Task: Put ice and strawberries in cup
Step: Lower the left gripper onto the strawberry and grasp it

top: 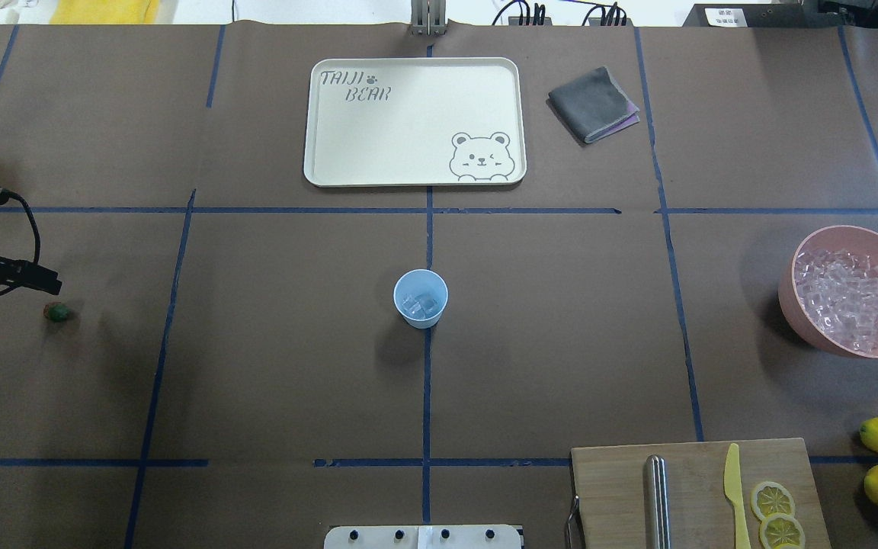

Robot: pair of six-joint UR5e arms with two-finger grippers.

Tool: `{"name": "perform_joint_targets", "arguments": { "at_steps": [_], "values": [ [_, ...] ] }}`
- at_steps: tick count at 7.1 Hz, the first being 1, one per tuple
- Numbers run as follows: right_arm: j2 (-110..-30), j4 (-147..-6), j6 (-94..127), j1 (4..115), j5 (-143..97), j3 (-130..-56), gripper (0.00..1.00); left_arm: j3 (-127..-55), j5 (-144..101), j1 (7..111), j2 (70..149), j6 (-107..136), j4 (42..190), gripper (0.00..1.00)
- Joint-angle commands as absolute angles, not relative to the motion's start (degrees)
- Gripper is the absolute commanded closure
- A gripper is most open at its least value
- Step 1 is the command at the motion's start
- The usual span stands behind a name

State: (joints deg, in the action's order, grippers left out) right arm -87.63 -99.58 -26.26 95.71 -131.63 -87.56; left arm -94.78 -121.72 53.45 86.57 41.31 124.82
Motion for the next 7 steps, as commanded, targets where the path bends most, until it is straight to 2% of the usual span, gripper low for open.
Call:
{"name": "perform_joint_targets", "arguments": {
  "at_steps": [1, 4, 5, 6, 7],
  "values": [
    [-87.63, -99.58, -26.1, 95.71, -131.57, -87.71, 0.0, -93.69, -121.47, 50.56, 86.57, 45.42, 126.74, 0.0],
    [-87.89, -99.58, -26.1, 95.71, -131.57, -88.15, 0.0, -93.78, -121.47, 49.92, 86.66, 45.62, 126.74, 0.0],
    [-87.89, -99.58, -26.1, 95.71, -131.57, -88.15, 0.0, -93.78, -121.46, 49.75, 86.66, 45.62, 126.74, 0.09],
    [-87.89, -99.58, -26.1, 95.71, -131.57, -88.15, 0.0, -93.78, -121.46, 49.57, 86.57, 45.7, 126.65, 0.42],
    [-87.89, -99.58, -26.1, 95.71, -131.57, -88.15, 0.0, -93.78, -121.46, 49.48, 86.57, 45.7, 126.56, 0.68]
  ]
}}
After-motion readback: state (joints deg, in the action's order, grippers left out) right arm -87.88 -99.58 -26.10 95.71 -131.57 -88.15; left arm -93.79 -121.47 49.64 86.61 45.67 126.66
